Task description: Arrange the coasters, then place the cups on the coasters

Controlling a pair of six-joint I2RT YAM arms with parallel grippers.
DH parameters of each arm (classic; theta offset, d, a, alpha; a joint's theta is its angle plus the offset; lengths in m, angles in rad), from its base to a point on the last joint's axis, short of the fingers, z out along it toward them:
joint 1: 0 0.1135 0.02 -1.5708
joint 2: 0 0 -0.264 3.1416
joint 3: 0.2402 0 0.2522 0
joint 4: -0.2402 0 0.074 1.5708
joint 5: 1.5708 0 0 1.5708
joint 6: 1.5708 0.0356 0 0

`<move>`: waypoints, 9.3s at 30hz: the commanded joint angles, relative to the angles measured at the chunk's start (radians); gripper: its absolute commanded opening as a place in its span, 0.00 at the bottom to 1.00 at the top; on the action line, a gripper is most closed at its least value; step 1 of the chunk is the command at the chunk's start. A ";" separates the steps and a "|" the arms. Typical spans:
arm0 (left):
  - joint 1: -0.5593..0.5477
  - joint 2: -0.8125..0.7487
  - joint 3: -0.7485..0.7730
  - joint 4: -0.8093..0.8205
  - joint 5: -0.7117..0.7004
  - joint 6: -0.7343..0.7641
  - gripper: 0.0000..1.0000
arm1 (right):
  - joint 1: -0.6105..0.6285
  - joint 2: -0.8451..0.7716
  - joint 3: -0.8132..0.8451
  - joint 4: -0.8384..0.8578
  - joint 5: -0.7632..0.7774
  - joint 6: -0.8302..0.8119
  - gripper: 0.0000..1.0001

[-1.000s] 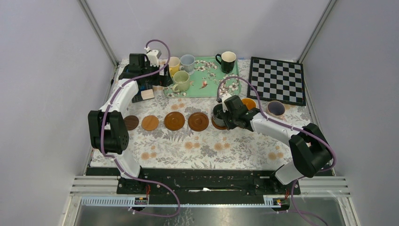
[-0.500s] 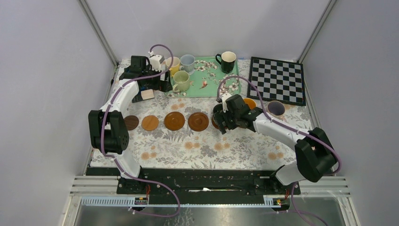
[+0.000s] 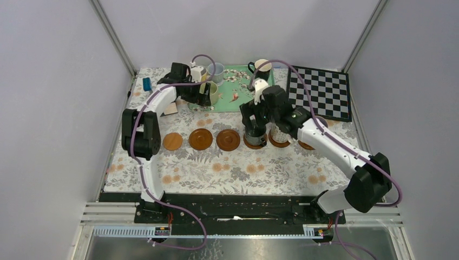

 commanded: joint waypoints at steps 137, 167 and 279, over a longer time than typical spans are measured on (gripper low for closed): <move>0.208 -0.324 -0.289 0.262 0.142 -0.299 0.99 | 0.205 0.231 0.036 0.197 0.133 0.216 0.00; 0.207 -0.252 -0.268 0.258 0.153 -0.294 0.99 | 0.233 0.294 0.028 0.117 0.188 0.247 0.09; -0.080 0.033 0.005 -0.100 -0.207 0.223 0.56 | -0.249 0.782 0.776 -0.373 -0.097 -0.357 0.32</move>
